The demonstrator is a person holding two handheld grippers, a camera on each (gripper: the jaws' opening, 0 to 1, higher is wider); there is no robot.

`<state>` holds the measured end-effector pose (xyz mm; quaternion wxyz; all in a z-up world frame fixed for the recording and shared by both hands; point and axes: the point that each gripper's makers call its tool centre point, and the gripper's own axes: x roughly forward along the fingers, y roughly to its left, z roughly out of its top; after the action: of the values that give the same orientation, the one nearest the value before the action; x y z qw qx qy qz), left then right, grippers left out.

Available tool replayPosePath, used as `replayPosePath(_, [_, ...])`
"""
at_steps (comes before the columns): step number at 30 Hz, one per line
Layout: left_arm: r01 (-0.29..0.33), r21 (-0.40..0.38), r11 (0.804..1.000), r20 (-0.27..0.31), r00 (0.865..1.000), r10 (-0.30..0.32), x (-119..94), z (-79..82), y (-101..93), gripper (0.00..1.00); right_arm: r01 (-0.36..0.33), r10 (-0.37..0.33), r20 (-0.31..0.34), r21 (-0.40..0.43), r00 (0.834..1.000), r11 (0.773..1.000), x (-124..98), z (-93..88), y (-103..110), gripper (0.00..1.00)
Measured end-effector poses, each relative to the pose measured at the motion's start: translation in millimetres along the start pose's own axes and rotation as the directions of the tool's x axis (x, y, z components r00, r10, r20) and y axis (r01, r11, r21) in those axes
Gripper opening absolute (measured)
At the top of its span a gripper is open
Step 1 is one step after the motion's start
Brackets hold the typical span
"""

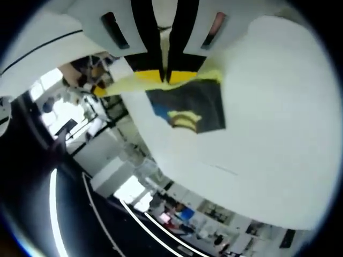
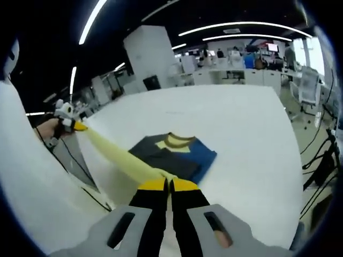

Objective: Fold the garment on the visible template until the final outline fits inside the template.

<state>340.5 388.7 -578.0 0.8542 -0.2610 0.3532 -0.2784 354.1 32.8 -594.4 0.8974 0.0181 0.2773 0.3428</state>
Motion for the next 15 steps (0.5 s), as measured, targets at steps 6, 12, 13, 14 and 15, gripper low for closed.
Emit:
replayPosePath(6, [-0.011,0.014,1.000,0.024,1.000,0.011,11.9,19.0,1.8,0.00,0.016,-0.016,0.018,-0.013,1.000,1.000,13.9,15.5,-16.2,0.03])
replayPosePath(12, [-0.011,0.016,1.000,0.046,0.999,0.010,23.4,35.5,2.8,0.00,0.030,-0.030,0.038,-0.020,0.999,0.999,27.1,30.0,-25.6,0.03])
replayPosePath(13, [-0.011,0.015,1.000,0.048,0.999,0.011,25.2,37.5,3.6,0.00,0.032,-0.031,0.039,-0.022,0.999,0.999,28.9,31.0,-26.1,0.03])
replayPosePath(14, [-0.014,0.014,1.000,0.049,0.999,0.013,27.7,40.2,4.5,0.00,0.031,-0.031,0.039,-0.023,0.999,0.999,31.5,31.9,-26.9,0.03])
replayPosePath(15, [-0.017,0.015,1.000,0.051,0.999,0.016,29.5,42.0,5.1,0.00,0.032,-0.031,0.038,-0.022,0.999,0.999,33.3,32.4,-27.1,0.03])
